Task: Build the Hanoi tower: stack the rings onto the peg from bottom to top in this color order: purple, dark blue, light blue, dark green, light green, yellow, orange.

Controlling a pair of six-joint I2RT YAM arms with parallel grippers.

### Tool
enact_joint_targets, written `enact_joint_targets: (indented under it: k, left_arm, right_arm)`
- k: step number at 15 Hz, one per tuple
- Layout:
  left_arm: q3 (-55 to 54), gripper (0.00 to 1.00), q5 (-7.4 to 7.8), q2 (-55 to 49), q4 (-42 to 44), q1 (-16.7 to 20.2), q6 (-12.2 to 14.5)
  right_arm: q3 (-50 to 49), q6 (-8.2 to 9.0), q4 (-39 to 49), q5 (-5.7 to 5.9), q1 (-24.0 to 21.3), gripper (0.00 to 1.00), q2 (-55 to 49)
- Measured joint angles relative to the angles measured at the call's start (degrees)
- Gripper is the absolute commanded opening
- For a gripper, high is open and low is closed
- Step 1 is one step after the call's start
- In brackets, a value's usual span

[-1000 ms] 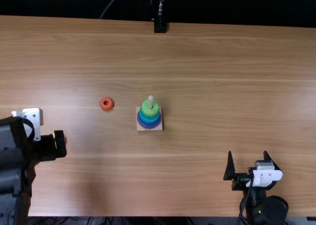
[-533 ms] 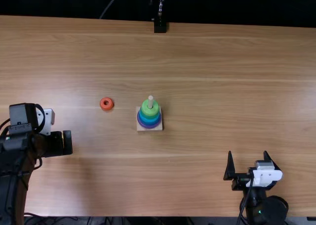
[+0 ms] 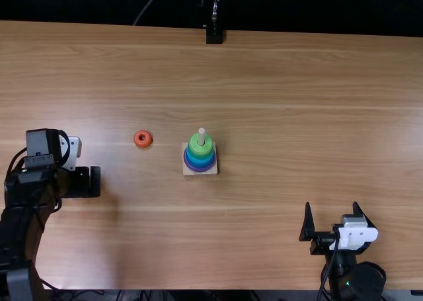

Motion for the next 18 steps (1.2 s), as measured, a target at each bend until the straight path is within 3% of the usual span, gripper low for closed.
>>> enact_joint_targets:
  k: [11, 12, 13, 15, 16, 18]
  left_arm:
    - [0.00, 1.00, -0.83, 5.07, 2.99, -0.37, 1.29]
    - [0.00, 0.86, -0.83, 5.11, 2.99, -0.37, 1.29]
    - [0.00, 0.56, -0.85, 5.11, 2.97, -0.37, 1.27]
    - [0.00, 0.15, -0.83, 5.11, 2.97, -0.37, 1.27]
    - [0.00, 0.03, -0.83, 5.11, 2.99, -0.37, 1.29]
    - [0.00, 0.00, -0.83, 5.11, 2.99, -0.37, 1.29]
  right_arm:
    - [0.02, -0.13, -0.02, 0.00, 0.00, 1.00, 0.00]
    - [0.00, -0.13, 0.00, -0.02, 0.00, 1.00, 0.00]
    - [0.02, -0.11, 0.02, 0.02, 0.00, 1.00, 0.00]
    - [0.02, -0.13, 0.02, 0.02, 0.00, 1.00, 0.00]
    - [0.00, -0.13, 0.00, -0.02, 0.00, 1.00, 0.00]
    - [0.00, -0.13, -0.02, -0.02, 0.00, 1.00, 0.00]
